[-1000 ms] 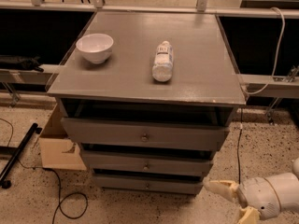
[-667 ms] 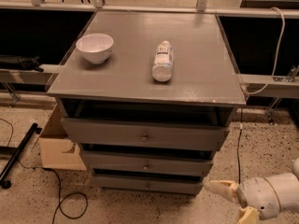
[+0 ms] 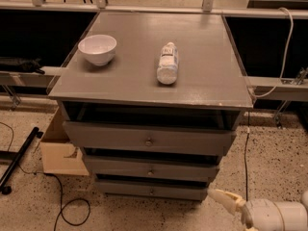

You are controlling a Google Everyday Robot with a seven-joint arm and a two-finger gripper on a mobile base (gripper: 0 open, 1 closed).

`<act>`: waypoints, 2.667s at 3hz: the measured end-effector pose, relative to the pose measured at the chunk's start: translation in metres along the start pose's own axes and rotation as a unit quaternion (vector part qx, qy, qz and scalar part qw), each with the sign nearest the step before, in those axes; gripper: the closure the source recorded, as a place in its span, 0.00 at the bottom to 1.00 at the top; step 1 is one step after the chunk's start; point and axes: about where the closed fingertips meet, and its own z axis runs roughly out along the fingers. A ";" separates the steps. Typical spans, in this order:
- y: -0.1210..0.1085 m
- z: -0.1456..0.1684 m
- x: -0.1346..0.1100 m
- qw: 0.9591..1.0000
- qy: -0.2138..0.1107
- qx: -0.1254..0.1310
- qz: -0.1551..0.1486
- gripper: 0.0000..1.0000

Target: Open bottom drawer

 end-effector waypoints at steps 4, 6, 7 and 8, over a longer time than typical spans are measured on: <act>-0.012 0.007 0.025 0.998 -0.015 0.062 -0.012 0.00; -0.035 0.010 0.088 0.986 0.058 0.154 0.036 0.00; -0.035 0.010 0.088 0.986 0.058 0.155 0.036 0.00; -0.044 0.031 0.092 0.986 0.044 0.156 0.047 0.00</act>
Offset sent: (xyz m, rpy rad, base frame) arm -0.0014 0.0032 0.0016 0.0463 -0.0654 -0.0365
